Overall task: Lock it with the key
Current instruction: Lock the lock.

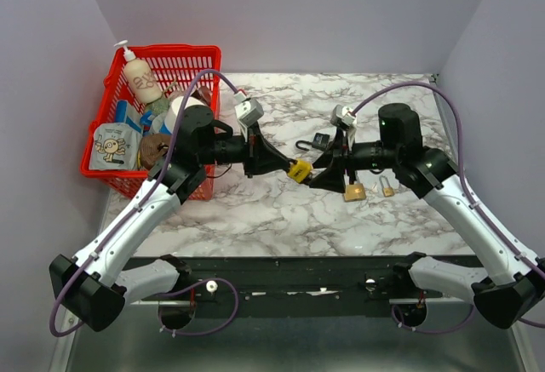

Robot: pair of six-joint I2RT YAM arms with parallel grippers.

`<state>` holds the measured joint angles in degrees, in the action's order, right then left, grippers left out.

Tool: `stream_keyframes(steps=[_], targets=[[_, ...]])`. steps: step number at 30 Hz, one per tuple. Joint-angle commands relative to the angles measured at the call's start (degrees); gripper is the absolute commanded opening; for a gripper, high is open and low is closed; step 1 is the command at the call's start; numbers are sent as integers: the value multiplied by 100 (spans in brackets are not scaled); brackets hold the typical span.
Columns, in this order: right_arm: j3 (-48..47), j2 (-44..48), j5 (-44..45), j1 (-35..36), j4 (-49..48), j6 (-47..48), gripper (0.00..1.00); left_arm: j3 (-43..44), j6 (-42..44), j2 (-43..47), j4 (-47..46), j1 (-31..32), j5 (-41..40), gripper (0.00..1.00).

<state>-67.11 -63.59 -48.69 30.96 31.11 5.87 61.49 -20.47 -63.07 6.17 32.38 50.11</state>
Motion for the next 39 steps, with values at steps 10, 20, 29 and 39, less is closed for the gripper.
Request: stream_keyframes(steps=[10, 20, 29, 39], targets=[[163, 443, 44, -73, -402, 310, 61, -76, -1354, 234, -1276, -179, 746, 0], [128, 454, -1027, -73, -598, 222, 39, -146, -1609, 207, -1593, -180, 808, 0], [32, 251, -1240, -64, -229, 318, 16, -217, -1715, 233, -1742, -232, 755, 0], [172, 321, -1064, -73, 35, 178, 1, -103, -1636, 207, -1690, -592, 746, 0]])
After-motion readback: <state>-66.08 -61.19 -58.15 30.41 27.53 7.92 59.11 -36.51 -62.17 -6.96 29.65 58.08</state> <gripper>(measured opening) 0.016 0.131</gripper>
